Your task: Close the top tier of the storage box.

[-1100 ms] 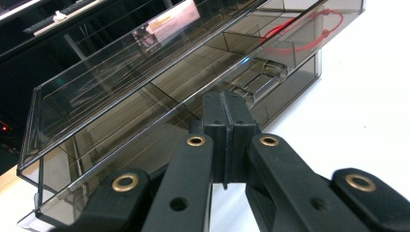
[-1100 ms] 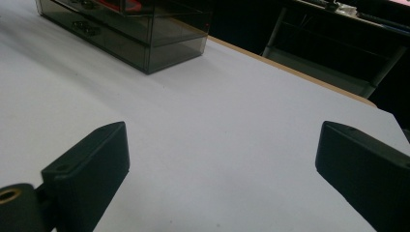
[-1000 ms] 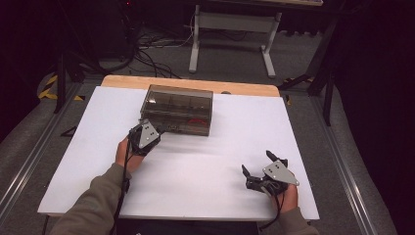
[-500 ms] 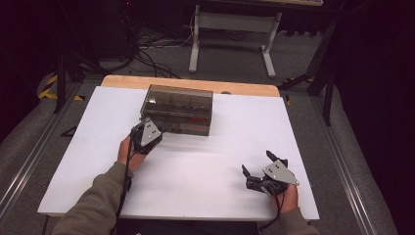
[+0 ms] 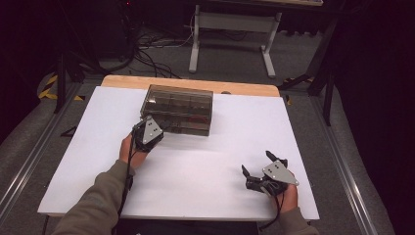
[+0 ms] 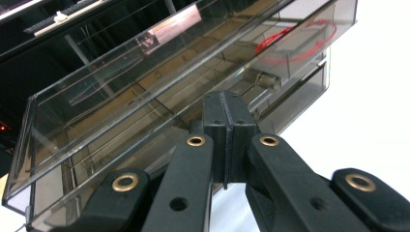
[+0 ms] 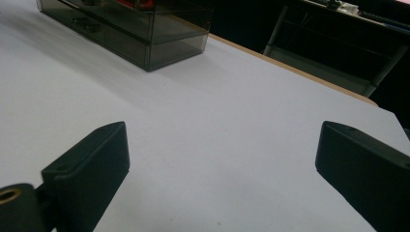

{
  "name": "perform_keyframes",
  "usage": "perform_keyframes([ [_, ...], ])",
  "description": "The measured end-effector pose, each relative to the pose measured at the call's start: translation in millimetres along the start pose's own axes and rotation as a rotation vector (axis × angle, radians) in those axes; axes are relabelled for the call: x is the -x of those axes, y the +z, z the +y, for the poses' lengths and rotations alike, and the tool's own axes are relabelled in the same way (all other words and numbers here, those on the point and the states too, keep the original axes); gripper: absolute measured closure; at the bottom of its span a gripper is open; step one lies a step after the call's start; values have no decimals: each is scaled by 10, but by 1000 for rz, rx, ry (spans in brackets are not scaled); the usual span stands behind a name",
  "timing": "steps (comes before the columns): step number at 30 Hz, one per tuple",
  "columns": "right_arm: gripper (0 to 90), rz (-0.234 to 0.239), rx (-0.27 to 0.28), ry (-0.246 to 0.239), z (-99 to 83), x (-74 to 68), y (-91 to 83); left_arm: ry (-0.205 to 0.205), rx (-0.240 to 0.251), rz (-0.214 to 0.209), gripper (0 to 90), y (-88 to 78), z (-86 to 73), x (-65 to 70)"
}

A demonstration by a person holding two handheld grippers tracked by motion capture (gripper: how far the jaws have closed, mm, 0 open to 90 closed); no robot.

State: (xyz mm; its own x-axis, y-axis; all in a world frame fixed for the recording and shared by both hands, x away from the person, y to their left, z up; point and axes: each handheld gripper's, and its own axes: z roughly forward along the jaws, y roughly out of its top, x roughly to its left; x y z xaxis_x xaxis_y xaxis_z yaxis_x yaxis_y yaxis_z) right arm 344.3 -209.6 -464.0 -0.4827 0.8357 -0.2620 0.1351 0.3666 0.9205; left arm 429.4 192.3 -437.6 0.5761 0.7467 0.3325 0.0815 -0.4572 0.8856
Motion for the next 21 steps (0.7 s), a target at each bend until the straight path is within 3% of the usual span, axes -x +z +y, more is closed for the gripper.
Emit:
perform_keyframes([
  [16, 58, -1, -4, -4, -2, -4, 2, -26, -4, 43, 895, 171, 36, -56],
  [21, 60, 2, -5, 3, -7, 7, 6, -27, 1, 39, 895, 190, 43, -53],
])
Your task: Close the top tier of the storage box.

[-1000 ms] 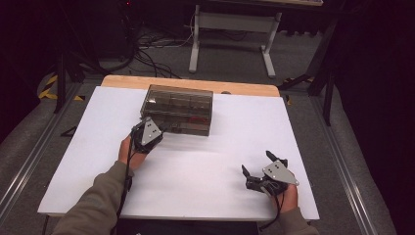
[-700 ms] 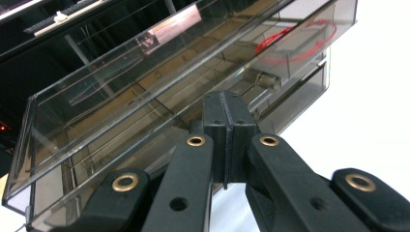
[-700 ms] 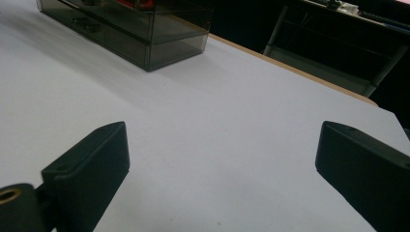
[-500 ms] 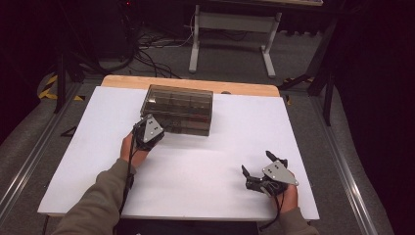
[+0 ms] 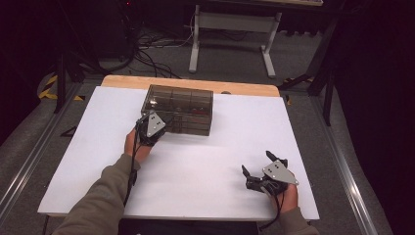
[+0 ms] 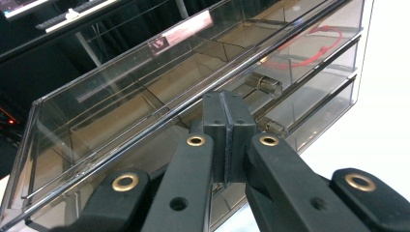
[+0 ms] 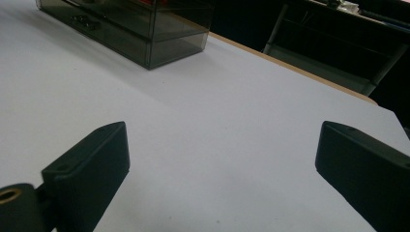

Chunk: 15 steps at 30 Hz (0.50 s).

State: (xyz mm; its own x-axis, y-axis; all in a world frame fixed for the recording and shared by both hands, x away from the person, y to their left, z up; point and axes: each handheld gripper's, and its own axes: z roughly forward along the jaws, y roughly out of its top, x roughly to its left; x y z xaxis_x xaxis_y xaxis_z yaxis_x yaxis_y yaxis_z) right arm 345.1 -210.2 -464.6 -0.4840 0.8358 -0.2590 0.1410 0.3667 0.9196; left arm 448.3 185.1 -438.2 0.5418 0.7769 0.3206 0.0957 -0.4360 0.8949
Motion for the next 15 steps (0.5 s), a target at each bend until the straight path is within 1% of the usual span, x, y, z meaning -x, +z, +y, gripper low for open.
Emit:
perform_keyframes([
  [5, 59, -2, 0, 1, 1, -5, 1, -3, 1, -2, 895, 19, 12, 12],
  [7, 59, -5, 1, 2, 3, -4, 0, 14, -5, 3, 895, 40, 37, 38],
  [12, 59, -10, 5, 1, 6, -1, -9, 3, 5, -11, 895, 51, 28, 24],
  [15, 60, -9, 4, 2, 4, 0, -7, 2, 1, -7, 895, 49, 34, 30],
])
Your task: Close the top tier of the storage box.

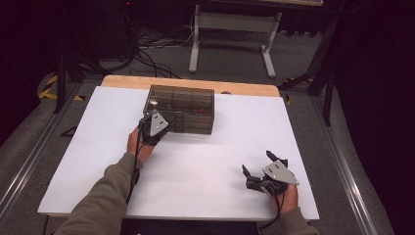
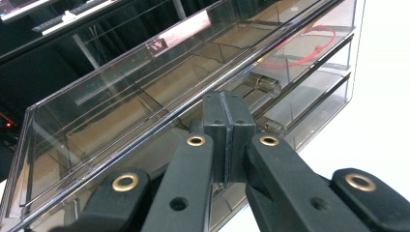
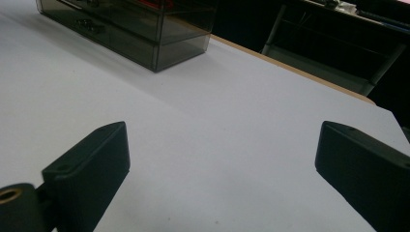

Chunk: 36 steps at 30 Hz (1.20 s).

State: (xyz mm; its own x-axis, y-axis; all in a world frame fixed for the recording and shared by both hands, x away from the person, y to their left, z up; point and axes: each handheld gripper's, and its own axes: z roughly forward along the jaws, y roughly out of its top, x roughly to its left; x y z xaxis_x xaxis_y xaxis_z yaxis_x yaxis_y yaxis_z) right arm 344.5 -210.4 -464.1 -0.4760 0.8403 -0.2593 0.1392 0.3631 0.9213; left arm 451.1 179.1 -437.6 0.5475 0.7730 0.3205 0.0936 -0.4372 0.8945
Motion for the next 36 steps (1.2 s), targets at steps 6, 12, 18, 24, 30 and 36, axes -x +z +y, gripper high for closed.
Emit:
perform_keyframes([
  [6, 60, 1, 4, -1, 5, -6, -5, 10, -4, -2, 895, -17, 8, -2],
  [12, 60, -2, 6, -1, 2, -3, -15, 13, 32, 5, 895, -118, 58, -6],
  [18, 60, -1, 6, -2, 3, -11, -7, -6, 71, -8, 890, -263, 81, -15],
  [24, 60, 1, 6, 3, -1, -15, -3, 23, 59, -20, 785, -331, 68, 2],
  [30, 60, 2, 12, 0, 6, -12, -15, 47, 27, -16, 549, -344, 50, -14],
  [36, 60, 1, 14, 0, 8, -13, -19, 61, 21, -34, 384, -341, 57, 26],
])
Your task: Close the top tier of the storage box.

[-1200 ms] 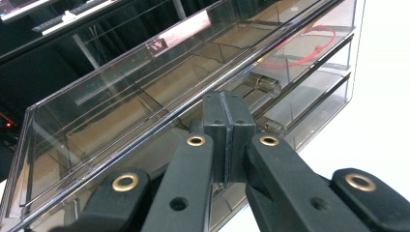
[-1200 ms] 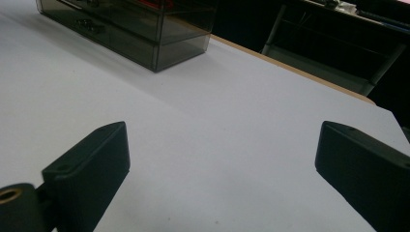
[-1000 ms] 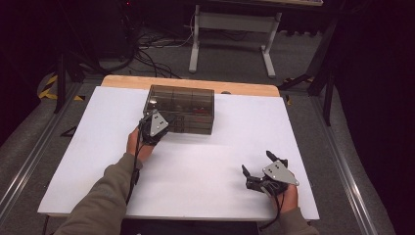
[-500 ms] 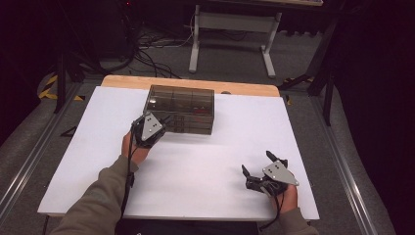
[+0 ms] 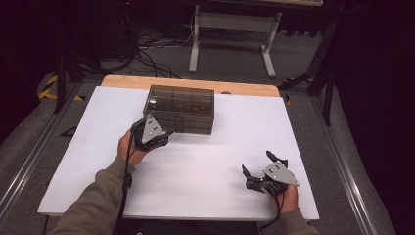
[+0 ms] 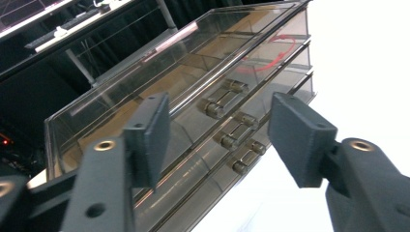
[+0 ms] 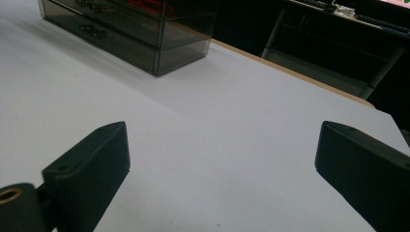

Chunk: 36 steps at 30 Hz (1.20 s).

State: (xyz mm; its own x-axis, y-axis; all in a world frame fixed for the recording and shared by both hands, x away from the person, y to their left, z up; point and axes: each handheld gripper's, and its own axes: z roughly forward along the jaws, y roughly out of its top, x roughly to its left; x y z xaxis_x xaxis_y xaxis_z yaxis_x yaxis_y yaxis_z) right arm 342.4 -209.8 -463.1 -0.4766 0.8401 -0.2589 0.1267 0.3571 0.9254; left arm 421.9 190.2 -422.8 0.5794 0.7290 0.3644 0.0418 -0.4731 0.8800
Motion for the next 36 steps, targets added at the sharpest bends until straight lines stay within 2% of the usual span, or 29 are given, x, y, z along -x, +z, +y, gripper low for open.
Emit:
perform_keyframes([
  [2, 60, 0, 0, 0, 0, 0, 0, -11, 25, 27, 257, -8, 1, 16],
  [7, 60, 1, 0, -1, 0, 0, 0, -37, 45, 30, 175, -19, -6, 17],
  [8, 60, 1, 0, -1, 0, 0, 0, -45, 52, 19, 162, -21, -6, 19],
  [10, 60, 3, 0, -2, 0, -1, 0, -40, 48, 25, 129, -18, -4, 23],
  [11, 60, 2, -1, -1, 0, 0, 0, -38, 49, 4, 113, -18, -7, 24],
  [15, 60, 1, 2, -1, 2, -2, -1, -27, 47, -12, 58, -33, -1, 35],
  [16, 60, 1, 2, -1, 2, -2, -1, -19, 45, -5, 58, -41, 5, 36],
  [18, 60, 1, 2, -2, 2, -2, 0, -20, 49, -24, 60, -56, 15, 46],
  [25, 60, 0, 3, -3, 4, -4, -2, 8, 46, -29, 66, -128, 37, 81],
  [28, 60, 0, 4, -3, 5, -6, -3, 9, 46, -36, 68, -173, 37, 82],
  [31, 60, 1, 4, -2, 7, -9, -3, -8, 51, -53, 69, -218, 33, 78],
  [36, 60, 2, 5, -3, 8, -10, -3, 1, 59, -53, 71, -294, 35, 85],
])
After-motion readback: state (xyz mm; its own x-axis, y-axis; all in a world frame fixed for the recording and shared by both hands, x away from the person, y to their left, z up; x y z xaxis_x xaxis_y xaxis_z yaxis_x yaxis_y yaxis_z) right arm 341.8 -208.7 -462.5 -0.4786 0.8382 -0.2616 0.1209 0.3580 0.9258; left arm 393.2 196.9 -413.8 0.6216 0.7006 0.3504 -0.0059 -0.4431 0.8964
